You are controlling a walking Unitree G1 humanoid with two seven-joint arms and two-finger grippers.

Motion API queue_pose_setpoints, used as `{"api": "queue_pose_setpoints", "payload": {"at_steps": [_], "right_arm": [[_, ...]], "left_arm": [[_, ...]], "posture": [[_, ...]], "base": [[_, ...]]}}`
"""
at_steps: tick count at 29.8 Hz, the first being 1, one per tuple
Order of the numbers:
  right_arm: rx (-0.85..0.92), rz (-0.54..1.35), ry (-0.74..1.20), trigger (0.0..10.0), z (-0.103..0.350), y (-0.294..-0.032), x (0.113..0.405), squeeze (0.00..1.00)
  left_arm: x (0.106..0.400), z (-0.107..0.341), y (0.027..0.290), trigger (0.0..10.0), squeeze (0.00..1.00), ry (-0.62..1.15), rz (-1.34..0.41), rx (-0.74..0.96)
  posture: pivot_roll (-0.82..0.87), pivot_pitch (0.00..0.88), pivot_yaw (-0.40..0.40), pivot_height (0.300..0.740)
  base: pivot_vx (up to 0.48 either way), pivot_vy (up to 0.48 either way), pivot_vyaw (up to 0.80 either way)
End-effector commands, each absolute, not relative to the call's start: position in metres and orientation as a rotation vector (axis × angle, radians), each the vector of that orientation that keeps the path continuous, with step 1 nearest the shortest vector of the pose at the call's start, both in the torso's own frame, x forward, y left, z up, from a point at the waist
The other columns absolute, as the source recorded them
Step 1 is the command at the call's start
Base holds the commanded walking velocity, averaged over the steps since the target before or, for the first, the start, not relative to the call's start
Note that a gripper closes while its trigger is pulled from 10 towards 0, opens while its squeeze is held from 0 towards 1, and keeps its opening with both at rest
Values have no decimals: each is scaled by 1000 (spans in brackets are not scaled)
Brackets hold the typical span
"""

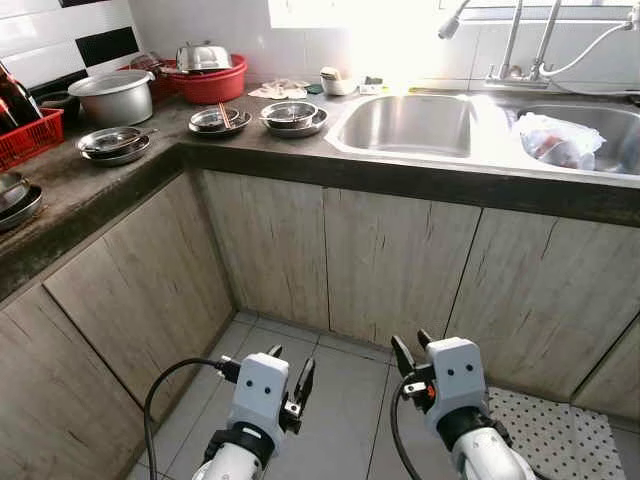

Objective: Kitchen organization

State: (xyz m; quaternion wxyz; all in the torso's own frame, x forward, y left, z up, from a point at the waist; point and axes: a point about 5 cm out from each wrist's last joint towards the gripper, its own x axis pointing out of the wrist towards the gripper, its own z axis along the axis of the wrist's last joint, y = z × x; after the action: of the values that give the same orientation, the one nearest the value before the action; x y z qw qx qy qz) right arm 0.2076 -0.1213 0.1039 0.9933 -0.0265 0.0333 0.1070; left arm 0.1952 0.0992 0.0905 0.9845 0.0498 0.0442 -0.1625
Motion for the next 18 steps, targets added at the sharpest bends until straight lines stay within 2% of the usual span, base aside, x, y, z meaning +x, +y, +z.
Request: {"api": "queue_pose_setpoints", "payload": {"at_steps": [1, 4, 12, 18], "right_arm": [[-44, 227, 46, 10000, 106, -120, 209, 0], [-40, 222, 52, 10000, 106, -120, 209, 0], [-32, 240, 73, 10000, 102, -118, 207, 0], [-17, 254, 86, 10000, 98, -117, 206, 0]], "left_arm": [[195, 89, 101, 10000, 0, 102, -318, 96], [196, 88, 101, 10000, 0, 107, -315, 88], [194, 86, 100, 10000, 0, 112, -316, 90], [194, 85, 100, 10000, 0, 103, -305, 106]], "posture": [[56, 0, 21, 740], [56, 0, 21, 740], [54, 0, 18, 740], [58, 0, 19, 740]], "base": [[0, 0, 800], [0, 0, 800], [295, 0, 800], [363, 0, 0]]}}
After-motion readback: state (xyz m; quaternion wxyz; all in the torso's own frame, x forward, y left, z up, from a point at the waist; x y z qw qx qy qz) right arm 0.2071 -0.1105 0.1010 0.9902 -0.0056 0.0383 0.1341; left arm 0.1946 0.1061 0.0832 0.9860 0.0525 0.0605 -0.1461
